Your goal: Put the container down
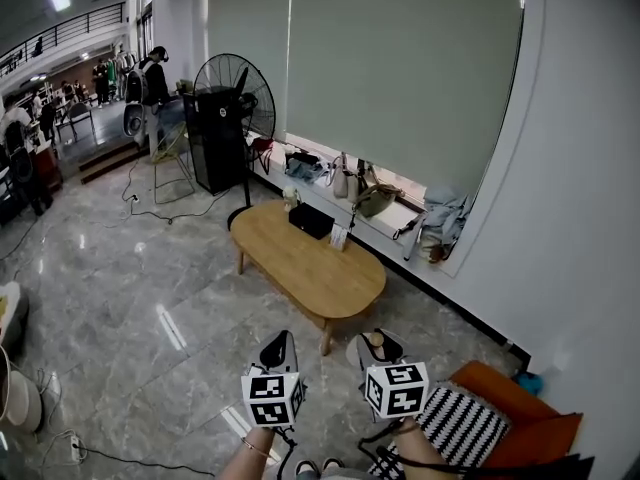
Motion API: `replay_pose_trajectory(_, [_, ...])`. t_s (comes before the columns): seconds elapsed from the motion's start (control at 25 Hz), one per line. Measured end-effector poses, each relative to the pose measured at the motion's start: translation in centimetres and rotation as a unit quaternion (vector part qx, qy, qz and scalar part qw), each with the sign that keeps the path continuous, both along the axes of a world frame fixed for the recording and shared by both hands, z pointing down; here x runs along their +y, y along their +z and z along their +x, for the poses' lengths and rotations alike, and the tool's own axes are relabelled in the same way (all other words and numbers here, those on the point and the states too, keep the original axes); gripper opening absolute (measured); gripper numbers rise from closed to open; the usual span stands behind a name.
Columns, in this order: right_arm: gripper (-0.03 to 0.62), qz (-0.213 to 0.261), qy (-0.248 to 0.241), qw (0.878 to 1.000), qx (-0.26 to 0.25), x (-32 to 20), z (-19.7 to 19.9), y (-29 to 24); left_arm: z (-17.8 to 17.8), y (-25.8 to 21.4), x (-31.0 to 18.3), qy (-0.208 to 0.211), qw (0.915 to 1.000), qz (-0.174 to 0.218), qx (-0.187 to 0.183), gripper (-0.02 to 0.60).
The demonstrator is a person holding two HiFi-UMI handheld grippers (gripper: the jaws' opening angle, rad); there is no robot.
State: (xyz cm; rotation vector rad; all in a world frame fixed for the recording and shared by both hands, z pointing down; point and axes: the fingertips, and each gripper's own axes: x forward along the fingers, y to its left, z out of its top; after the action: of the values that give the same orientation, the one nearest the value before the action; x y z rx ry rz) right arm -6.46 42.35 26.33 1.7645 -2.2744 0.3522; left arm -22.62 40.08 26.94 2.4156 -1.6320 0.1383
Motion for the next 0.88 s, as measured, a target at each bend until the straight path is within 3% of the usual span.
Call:
replay_pose_trajectory(0.52, [0.137, -0.002, 0.029, 0.999, -0.014, -3.4, 2.0, 1.1, 0.9, 2.0, -3.7, -0.003, 0.9997, -0.023, 0.007, -0.006])
replay_pose_trajectory(0.88, [0.137, 0.003, 0.029, 0.999, -0.013, -10.2, 5.2, 1.1, 3.7, 1.8, -10.8, -0.005, 0.9998, -0.019, 0.006, -0.006])
